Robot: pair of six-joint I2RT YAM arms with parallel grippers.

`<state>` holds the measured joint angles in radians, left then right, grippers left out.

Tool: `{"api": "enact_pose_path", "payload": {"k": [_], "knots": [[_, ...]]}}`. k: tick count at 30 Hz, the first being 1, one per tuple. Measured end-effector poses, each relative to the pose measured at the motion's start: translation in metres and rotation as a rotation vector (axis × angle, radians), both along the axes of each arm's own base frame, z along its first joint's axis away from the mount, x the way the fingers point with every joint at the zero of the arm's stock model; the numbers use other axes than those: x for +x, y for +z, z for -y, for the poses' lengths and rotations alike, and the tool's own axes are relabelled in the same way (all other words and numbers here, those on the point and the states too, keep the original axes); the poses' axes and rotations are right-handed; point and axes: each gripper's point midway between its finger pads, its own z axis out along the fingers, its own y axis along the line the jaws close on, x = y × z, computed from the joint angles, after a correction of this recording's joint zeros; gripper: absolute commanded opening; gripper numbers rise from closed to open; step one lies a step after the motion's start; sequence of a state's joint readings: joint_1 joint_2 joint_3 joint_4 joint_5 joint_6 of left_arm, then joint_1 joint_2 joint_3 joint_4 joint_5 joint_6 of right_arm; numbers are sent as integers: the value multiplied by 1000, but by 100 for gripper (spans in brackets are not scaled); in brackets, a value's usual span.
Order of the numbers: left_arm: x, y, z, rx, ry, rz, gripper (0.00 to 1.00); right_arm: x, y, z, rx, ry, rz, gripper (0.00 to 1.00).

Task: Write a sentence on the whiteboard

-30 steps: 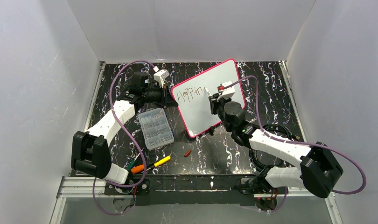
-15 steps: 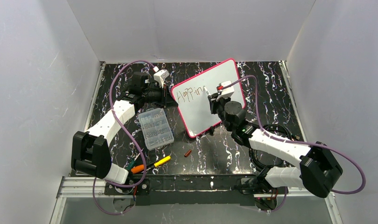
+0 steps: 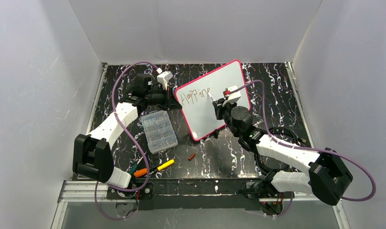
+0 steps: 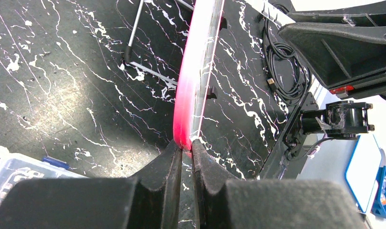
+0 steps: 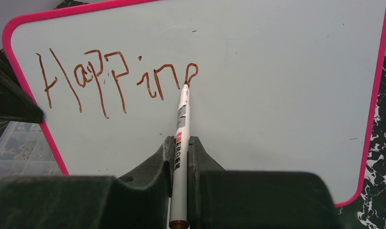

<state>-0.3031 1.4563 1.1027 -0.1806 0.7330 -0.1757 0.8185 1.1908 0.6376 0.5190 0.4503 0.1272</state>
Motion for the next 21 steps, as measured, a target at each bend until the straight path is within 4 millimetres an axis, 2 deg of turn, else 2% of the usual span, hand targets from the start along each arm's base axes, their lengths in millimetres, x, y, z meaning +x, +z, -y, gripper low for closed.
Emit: {"api": "enact_pose_path", "payload": {"k": [21], "knots": [[0, 0, 0, -2, -2, 0, 0, 4, -6, 14, -22, -80, -17, 1]]}}
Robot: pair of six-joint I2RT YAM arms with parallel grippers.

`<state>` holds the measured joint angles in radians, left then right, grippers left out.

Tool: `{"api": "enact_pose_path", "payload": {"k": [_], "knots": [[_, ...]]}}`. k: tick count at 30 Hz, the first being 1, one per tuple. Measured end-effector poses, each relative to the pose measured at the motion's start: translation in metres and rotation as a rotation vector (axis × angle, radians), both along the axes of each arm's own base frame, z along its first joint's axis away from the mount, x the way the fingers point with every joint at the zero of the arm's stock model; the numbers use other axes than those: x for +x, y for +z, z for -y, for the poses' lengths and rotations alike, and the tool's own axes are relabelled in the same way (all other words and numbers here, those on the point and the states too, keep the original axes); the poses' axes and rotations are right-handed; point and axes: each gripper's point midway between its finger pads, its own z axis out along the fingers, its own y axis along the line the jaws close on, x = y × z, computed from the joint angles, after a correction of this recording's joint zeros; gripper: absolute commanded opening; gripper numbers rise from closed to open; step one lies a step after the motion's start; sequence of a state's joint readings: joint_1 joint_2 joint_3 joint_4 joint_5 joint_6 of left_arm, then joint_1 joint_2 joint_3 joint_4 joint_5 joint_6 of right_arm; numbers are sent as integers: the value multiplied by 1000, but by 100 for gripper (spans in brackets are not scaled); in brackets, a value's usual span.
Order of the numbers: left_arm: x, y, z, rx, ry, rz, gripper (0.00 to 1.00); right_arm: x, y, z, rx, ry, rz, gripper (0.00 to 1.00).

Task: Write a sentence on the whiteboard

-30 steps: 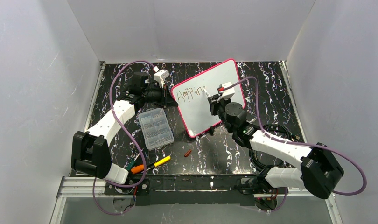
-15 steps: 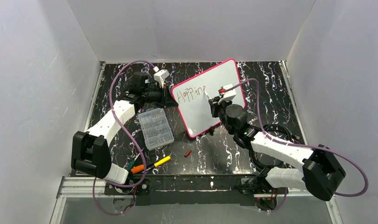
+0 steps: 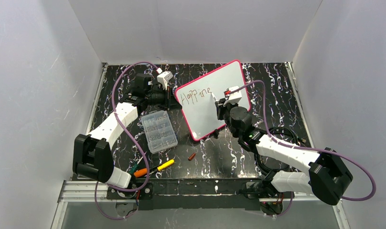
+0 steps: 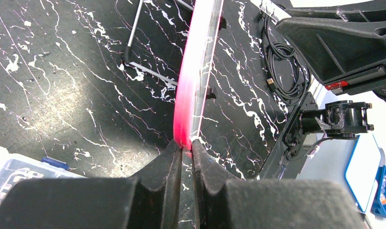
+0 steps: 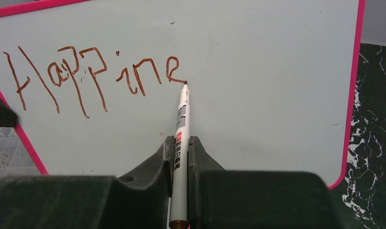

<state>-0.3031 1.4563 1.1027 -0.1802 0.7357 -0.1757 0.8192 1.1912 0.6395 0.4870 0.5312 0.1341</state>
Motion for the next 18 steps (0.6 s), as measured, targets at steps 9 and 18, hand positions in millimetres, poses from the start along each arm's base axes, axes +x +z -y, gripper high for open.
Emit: {"api": "enact_pose_path", "payload": {"k": [9, 18], "knots": [[-1, 0, 0, -2, -3, -1, 0, -1, 3, -1, -3, 13, 5, 1], [-1, 0, 1, -4, -5, -1, 0, 5, 24, -3, 16, 8, 50, 1]]}}
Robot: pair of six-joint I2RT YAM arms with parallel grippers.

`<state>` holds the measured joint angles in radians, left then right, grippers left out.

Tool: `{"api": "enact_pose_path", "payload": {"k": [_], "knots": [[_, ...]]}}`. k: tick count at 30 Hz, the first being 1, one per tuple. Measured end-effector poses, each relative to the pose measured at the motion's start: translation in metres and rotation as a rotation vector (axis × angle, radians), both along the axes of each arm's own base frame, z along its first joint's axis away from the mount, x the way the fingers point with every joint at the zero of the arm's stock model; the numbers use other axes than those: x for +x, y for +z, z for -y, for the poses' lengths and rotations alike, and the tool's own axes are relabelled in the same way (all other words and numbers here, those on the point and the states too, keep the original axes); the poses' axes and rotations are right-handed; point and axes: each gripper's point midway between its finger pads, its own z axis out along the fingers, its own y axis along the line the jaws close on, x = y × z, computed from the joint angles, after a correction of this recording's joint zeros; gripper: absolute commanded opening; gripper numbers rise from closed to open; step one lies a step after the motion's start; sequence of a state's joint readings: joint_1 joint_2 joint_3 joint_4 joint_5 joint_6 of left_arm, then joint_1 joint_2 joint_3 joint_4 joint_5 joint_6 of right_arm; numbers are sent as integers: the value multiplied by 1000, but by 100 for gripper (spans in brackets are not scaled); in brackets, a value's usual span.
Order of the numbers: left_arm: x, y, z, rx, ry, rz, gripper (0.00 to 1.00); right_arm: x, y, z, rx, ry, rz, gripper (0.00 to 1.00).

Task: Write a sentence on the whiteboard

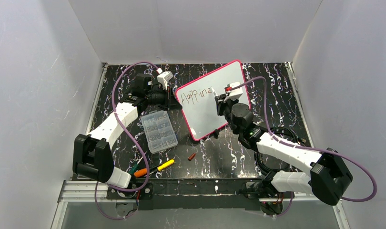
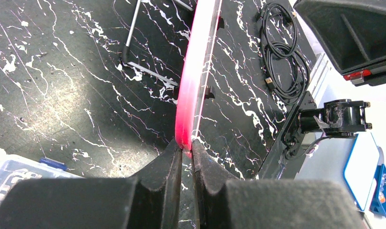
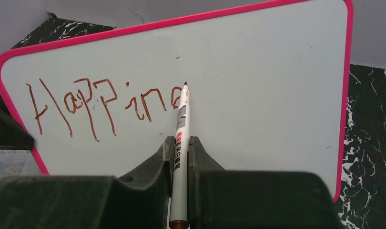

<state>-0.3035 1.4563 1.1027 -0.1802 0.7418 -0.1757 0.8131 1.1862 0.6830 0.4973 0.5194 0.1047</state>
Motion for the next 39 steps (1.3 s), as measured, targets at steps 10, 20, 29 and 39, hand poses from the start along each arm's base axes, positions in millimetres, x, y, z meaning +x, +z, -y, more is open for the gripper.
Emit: {"api": "enact_pose_path", "payload": {"k": [10, 20, 29, 39], "knots": [[0, 0, 0, 0, 0, 0, 0, 11, -4, -1, -17, -19, -5, 1], [0, 0, 0, 1, 2, 0, 0, 13, -2, -2, -16, -11, -2, 1], [0, 0, 0, 1, 2, 0, 0, 9, -6, -2, -3, 3, -14, 1], [0, 0, 0, 1, 1, -1, 0, 4, -13, 1, 6, 2, -26, 1]]}}
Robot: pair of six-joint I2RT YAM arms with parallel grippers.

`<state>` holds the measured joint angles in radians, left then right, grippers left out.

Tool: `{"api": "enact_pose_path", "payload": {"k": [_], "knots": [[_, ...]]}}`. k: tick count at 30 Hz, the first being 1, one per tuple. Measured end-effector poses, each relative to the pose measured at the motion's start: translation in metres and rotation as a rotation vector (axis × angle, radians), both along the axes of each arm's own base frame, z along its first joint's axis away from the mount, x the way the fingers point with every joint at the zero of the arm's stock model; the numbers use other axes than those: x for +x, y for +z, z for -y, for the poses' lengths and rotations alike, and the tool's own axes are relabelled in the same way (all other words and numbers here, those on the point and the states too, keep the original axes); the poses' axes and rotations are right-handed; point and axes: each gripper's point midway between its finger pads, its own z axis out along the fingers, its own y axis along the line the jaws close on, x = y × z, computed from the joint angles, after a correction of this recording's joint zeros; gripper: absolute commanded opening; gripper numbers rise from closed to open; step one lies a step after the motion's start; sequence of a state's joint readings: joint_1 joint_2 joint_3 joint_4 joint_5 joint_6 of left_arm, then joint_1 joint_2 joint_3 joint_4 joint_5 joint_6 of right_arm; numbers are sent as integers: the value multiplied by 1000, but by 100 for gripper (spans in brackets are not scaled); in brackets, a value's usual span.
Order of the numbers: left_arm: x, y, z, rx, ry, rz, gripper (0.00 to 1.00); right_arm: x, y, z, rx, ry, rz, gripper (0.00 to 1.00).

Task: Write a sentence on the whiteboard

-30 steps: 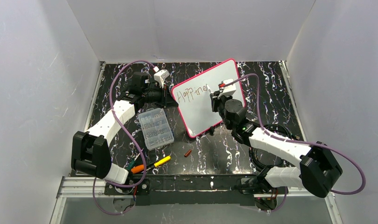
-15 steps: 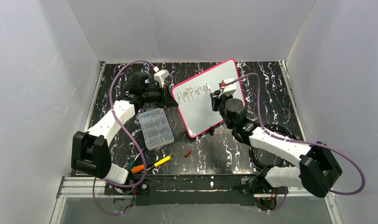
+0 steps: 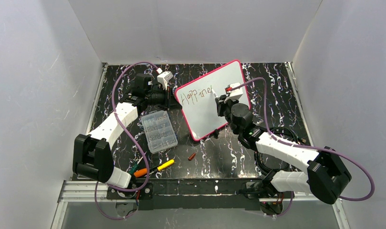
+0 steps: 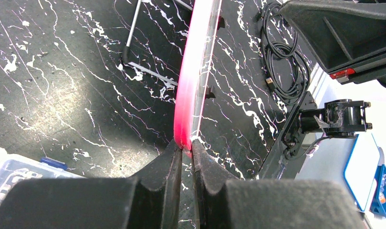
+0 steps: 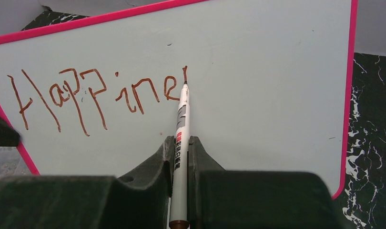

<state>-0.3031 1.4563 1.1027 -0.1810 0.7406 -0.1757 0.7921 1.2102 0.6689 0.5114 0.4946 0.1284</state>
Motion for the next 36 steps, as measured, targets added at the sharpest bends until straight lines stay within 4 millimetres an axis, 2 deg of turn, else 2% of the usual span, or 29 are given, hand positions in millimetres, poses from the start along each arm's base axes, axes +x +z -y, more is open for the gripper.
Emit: {"api": "enact_pose_path", "payload": {"k": [9, 17, 28, 36], "knots": [[0, 0, 0, 0, 0, 0, 0, 2, -7, 10, -16, -54, -23, 1], [0, 0, 0, 0, 0, 0, 0, 1, -8, 9, -18, -49, -28, 1], [0, 0, 0, 0, 0, 0, 0, -11, -16, 6, -27, -3, -50, 1], [0, 0, 0, -2, -3, 0, 0, -15, -12, 10, -13, -20, -50, 1]]}}
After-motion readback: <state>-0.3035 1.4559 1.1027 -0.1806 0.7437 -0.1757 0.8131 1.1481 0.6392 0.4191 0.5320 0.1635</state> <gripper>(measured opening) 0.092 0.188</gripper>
